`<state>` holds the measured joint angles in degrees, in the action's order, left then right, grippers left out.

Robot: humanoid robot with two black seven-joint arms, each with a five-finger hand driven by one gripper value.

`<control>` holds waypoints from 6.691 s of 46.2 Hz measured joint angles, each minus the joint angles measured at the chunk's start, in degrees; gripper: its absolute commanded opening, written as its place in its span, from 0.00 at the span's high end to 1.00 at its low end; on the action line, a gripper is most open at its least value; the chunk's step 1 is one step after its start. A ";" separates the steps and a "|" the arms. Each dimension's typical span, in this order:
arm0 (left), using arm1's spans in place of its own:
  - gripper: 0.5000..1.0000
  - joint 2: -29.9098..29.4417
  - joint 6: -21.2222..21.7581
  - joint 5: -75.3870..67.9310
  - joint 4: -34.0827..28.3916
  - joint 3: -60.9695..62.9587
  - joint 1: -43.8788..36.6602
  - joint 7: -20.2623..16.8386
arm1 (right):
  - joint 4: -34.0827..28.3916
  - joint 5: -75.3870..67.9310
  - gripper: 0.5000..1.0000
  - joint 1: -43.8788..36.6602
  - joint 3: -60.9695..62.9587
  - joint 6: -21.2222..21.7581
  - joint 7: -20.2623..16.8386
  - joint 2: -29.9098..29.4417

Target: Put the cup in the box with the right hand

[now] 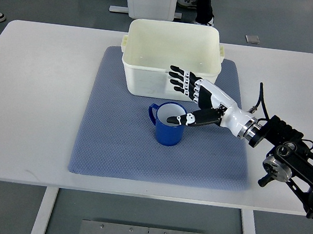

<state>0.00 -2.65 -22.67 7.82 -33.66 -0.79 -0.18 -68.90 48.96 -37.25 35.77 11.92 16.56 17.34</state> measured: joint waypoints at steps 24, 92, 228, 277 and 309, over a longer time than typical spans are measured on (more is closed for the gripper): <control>0.00 0.00 -0.06 -0.06 -0.01 0.01 0.00 0.00 | 4.43 1.50 0.01 0.28 -2.45 -3.23 1.13 -4.37; 0.00 0.00 -0.02 -0.01 -0.01 0.01 0.01 0.00 | 15.10 -0.10 1.00 1.31 -5.27 -5.50 4.14 -10.03; 0.00 0.00 -0.02 -0.02 0.02 0.01 0.00 0.00 | 34.92 -12.39 1.00 -22.69 -12.31 -18.96 -1.43 -17.34; 0.00 0.00 -0.02 0.00 0.00 0.00 0.00 0.00 | 32.30 -13.28 0.01 -24.99 -11.85 -18.49 -1.94 -17.33; 0.00 -0.01 0.02 0.00 -0.02 -0.01 0.03 -0.01 | 15.90 -18.77 0.00 -20.87 -5.56 -17.30 -3.36 2.22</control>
<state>-0.01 -2.62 -22.67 7.81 -33.67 -0.76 -0.18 -53.00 30.19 -58.13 30.21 -5.39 13.20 19.56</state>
